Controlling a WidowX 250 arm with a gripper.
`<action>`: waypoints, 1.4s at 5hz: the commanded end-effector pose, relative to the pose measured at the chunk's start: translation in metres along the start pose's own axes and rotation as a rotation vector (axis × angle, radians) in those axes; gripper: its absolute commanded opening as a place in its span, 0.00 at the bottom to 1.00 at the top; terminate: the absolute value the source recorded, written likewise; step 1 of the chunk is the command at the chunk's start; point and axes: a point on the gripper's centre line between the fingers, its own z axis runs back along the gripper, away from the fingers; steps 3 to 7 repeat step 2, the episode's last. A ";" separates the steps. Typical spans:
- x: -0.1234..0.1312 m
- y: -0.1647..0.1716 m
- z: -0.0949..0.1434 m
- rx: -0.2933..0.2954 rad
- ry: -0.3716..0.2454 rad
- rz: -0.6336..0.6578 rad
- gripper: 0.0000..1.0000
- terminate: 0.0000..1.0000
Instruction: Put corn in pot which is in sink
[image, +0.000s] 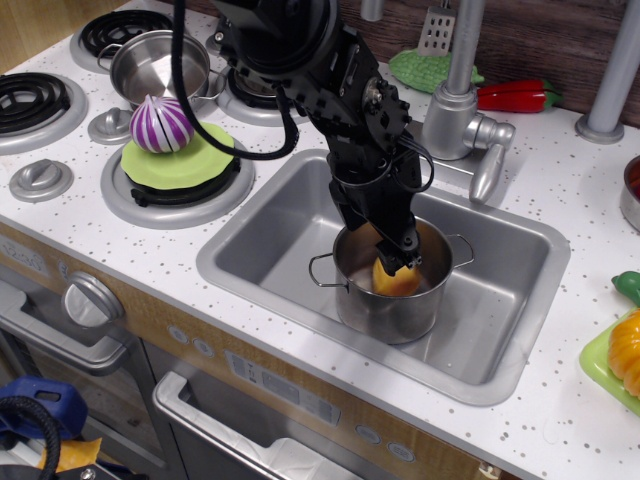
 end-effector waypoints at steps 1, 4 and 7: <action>0.010 0.008 0.008 0.021 -0.039 0.002 1.00 0.00; 0.010 0.008 0.008 0.021 -0.039 0.002 1.00 1.00; 0.010 0.008 0.008 0.021 -0.039 0.002 1.00 1.00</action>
